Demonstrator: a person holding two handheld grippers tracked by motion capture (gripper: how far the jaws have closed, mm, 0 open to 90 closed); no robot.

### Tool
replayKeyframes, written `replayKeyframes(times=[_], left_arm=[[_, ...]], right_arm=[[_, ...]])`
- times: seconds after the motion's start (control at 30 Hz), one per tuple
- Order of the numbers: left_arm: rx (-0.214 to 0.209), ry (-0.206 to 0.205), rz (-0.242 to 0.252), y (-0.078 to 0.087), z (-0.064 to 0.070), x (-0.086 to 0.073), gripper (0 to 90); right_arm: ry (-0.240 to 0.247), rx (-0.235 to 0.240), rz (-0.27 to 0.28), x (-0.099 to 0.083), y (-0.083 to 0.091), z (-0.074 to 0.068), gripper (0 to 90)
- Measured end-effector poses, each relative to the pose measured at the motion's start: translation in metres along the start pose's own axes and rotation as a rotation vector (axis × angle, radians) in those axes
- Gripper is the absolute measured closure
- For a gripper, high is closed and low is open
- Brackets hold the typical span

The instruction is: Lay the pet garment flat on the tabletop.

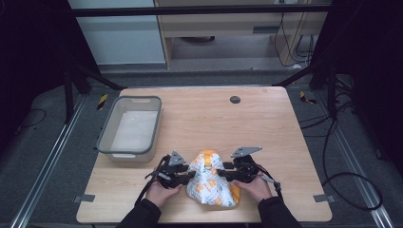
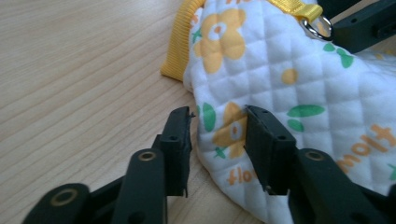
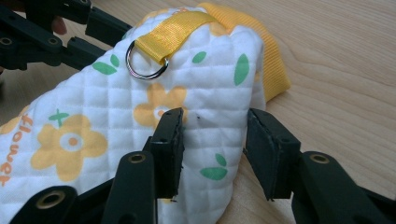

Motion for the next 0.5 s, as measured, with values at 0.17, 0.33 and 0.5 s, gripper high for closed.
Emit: replayKeyframes(times=[0.17,0.33,0.5], left_arm=[[-0.004,0.015,-0.013,-0.0017,-0.0009,-0.0006,75.6],[-0.018,0.022,-0.013,-0.0011,-0.0007,-0.0005,83.2],[-0.016,0.015,-0.003,0.0025,0.0009,0.0008,87.0]], right_arm=[[-0.016,0.035,-0.013,0.0015,-0.0006,-0.0016,69.7],[-0.003,0.040,-0.024,0.0020,-0.0010,-0.0044,83.7],[-0.009,0.046,-0.027,0.0025,0.0034,-0.0035,89.2]])
Point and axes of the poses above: each handheld gripper's, and its own axes: y roughly backward along the jaws, x roughly out of its top, z roughly to its right, the point moved 7 cm from there along -y, roughly forward along the jaws, and after that the axes turned 15 degrees about -x, right-handed, at the moved point
